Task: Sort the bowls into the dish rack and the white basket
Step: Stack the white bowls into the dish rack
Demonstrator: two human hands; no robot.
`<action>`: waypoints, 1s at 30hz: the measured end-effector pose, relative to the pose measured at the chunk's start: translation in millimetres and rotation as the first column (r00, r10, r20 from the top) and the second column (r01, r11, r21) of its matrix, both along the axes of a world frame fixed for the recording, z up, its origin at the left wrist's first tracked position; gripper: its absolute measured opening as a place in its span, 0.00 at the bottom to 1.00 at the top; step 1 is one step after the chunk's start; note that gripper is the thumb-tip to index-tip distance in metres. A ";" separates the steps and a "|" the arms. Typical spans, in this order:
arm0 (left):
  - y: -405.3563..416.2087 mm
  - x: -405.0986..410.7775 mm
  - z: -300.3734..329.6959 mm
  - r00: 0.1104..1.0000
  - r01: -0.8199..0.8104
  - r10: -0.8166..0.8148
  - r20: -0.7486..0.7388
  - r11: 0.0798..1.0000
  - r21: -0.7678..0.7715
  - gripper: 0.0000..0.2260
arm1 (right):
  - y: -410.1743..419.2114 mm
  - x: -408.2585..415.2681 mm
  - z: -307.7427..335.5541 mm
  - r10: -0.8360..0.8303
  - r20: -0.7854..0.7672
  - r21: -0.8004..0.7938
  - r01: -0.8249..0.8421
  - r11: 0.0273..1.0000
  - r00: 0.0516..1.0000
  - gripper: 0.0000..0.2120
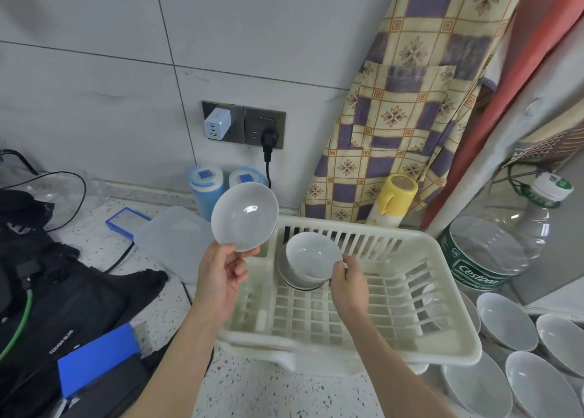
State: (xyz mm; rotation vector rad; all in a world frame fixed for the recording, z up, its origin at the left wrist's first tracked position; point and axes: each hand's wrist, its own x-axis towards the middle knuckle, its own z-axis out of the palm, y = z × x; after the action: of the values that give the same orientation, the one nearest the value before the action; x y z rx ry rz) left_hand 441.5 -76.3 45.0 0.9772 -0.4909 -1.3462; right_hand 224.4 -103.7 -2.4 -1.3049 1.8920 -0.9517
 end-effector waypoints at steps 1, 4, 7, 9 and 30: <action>0.1 -0.1 -0.4 1.000 0.002 -0.002 0.005 1.000 -0.001 0.13 | 0.1 0.7 -2.2 0.002 -0.014 -0.007 -0.002 1.000 1.000 0.12; 1.4 -1.1 -0.2 1.000 0.001 -0.001 0.028 1.000 -0.011 0.12 | 1.3 3.0 -9.6 -0.001 -0.025 -0.035 0.000 0.999 1.000 0.10; 2.6 -3.1 0.6 0.997 -0.012 0.014 0.072 1.000 -0.027 0.10 | 1.6 4.8 -15.4 -0.005 -0.041 -0.056 0.003 0.998 0.999 0.10; 3.0 -4.0 0.6 0.996 -0.017 0.020 0.082 0.999 -0.036 0.09 | 1.1 6.3 -17.4 0.004 -0.065 -0.060 -0.008 0.998 0.998 0.10; 6.0 -13.1 0.5 0.951 -0.034 0.023 0.309 0.999 0.030 0.15 | -4.4 6.5 -31.3 0.041 -0.145 -0.052 -0.050 0.997 0.988 0.21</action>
State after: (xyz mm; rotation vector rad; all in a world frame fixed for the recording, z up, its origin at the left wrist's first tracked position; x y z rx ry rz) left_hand 428.4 -70.3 45.5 1.2275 -0.6886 -1.1836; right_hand 230.8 -108.1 -33.7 -1.4791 1.9470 -0.9143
